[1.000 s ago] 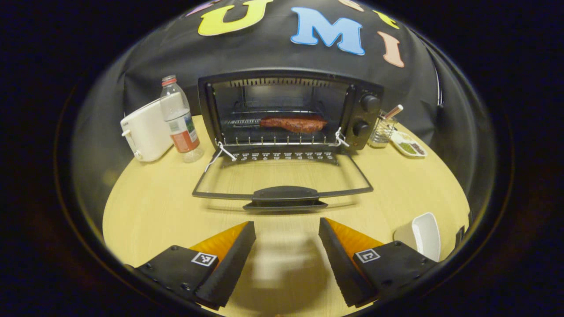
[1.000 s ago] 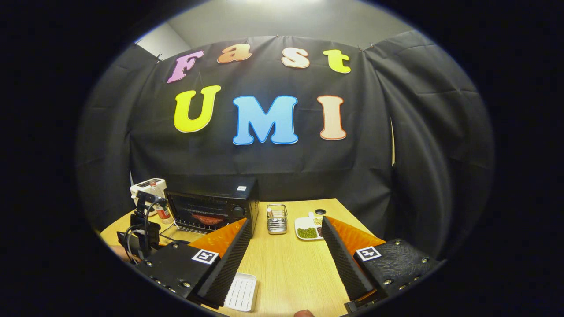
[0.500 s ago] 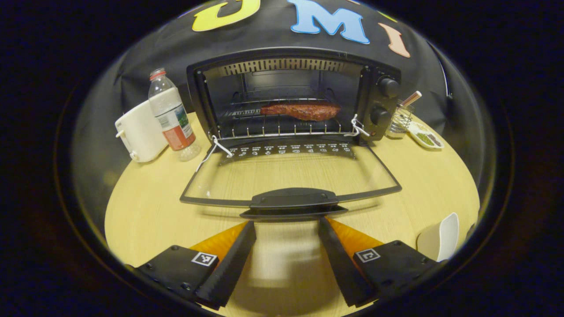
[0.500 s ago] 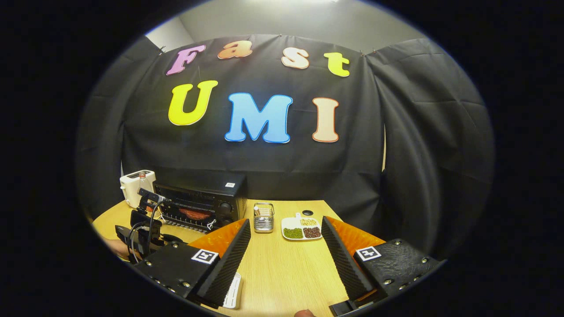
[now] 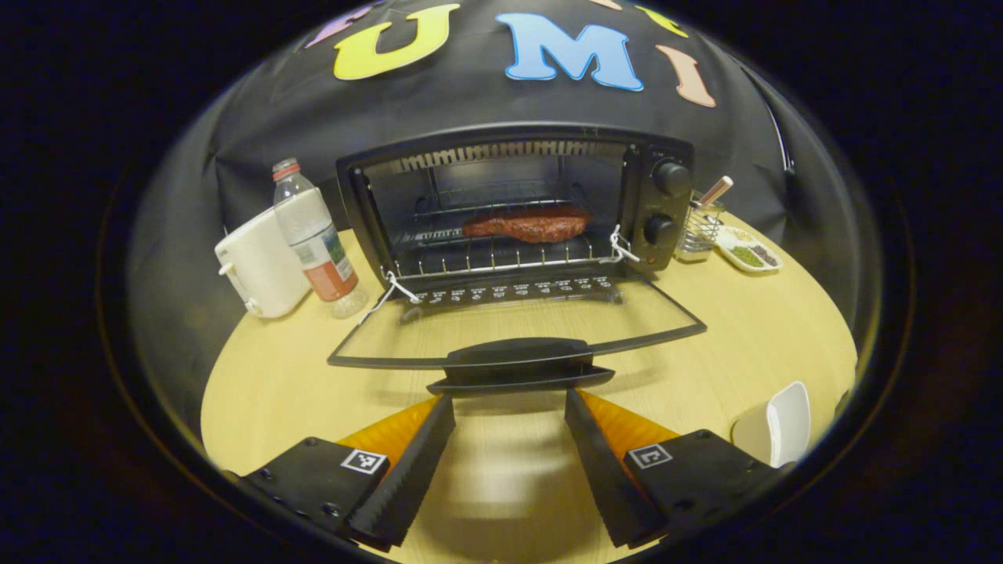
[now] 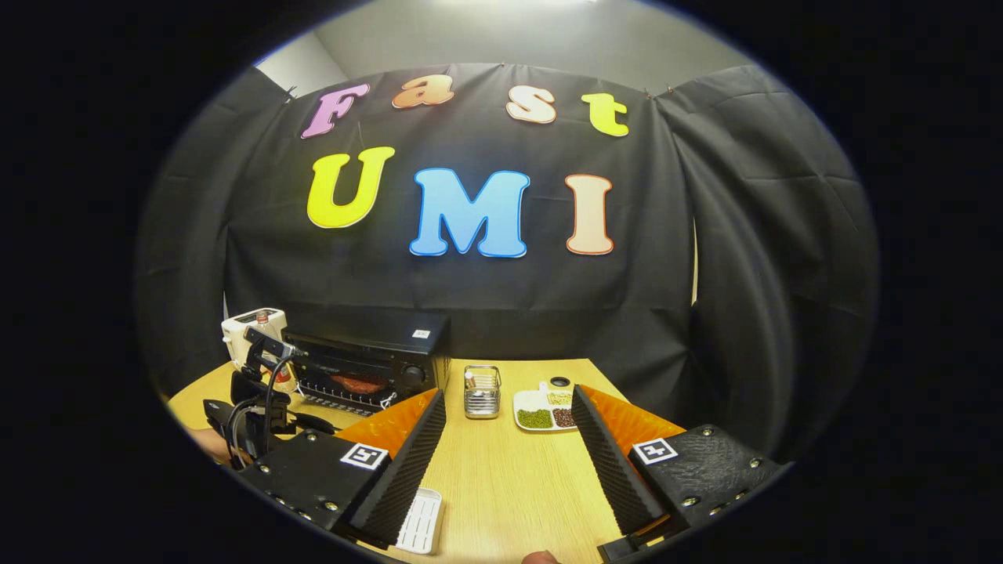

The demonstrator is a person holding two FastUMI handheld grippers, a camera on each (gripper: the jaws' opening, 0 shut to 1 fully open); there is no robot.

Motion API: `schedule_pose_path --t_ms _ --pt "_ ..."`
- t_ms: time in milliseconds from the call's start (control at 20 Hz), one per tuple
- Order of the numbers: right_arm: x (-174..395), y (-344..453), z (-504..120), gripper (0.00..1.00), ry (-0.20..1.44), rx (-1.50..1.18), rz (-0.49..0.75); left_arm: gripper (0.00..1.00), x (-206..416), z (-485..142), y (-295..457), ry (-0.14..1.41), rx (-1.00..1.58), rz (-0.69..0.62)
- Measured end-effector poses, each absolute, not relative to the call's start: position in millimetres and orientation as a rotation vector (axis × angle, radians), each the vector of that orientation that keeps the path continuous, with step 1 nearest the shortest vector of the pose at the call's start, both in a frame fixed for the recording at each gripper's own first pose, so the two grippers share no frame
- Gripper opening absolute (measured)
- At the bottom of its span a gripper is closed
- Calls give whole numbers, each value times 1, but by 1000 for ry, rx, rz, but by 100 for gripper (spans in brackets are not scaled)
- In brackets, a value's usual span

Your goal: Open the electric oven with the left hand, put the food in, and close the electric oven.

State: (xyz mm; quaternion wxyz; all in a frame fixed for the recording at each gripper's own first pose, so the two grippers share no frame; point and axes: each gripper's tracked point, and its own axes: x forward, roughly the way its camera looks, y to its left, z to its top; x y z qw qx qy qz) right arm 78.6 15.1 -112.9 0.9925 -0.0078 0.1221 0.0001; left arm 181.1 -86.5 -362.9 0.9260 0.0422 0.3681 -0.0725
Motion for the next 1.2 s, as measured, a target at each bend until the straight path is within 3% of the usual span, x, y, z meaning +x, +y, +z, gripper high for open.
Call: schedule_pose_path --t_ms 50,150,200,300,500,700,850,950,1200 --pt "79 16 -114 98 248 -15 6 92 184 -357 -86 741 94 -149" --pt "82 20 -115 98 249 -12 19 100 186 -348 -85 712 101 -153" --pt "83 22 -115 98 247 -11 24 96 186 -344 -86 706 94 -153" --pt "84 24 -115 98 247 -14 32 100 187 -337 -85 704 66 -149" --pt "86 27 -115 98 246 -8 38 92 196 -321 -85 672 73 -148" --pt "89 24 -117 98 254 0 31 100 204 -311 -84 662 44 -150" --pt "90 24 -119 98 259 3 23 96 211 -302 -84 642 45 -154" --pt "90 24 -121 98 264 4 19 100 216 -294 -86 623 47 -157" --pt "91 24 -121 98 260 10 6 96 244 -272 -86 568 22 -154"
